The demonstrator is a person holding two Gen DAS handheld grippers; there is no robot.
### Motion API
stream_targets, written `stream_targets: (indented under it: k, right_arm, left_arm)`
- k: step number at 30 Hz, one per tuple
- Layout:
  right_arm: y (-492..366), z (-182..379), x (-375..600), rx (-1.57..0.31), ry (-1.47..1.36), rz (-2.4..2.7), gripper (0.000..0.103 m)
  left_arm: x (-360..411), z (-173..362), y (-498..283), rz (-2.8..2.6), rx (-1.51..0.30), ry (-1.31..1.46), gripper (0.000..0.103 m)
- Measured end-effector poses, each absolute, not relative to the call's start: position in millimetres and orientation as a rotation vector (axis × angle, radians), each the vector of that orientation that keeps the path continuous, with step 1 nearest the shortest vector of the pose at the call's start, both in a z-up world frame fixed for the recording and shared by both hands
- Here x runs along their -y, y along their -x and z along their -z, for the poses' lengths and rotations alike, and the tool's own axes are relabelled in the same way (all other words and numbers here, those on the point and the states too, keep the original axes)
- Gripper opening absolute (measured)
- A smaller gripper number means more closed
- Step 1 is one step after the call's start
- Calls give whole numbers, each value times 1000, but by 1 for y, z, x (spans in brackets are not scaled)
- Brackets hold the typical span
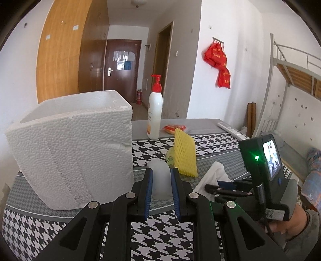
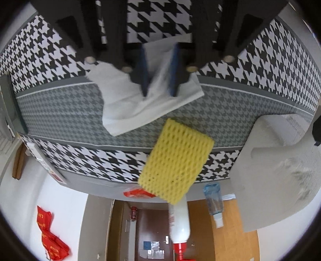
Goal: Organize soft objects
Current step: 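Lift the white cloth with the right tool while the left tool lifts the tube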
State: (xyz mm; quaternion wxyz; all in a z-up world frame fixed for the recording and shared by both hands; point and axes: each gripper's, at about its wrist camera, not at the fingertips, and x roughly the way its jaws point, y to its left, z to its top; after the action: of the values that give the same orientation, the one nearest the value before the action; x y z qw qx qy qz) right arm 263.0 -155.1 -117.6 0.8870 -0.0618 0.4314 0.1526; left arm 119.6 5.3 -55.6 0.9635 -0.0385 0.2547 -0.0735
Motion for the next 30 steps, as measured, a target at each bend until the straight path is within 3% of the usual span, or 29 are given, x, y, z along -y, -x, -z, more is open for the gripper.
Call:
stream_targets:
  k: [2, 30]
  right_arm:
    - [-263, 118, 162, -902, 101, -322, 9]
    - [-196, 28, 193, -604, 46, -372, 9]
  left_arm:
    - [-6, 56, -119, 150, -516, 79, 20]
    - [2, 17, -96, 183, -401, 9, 20]
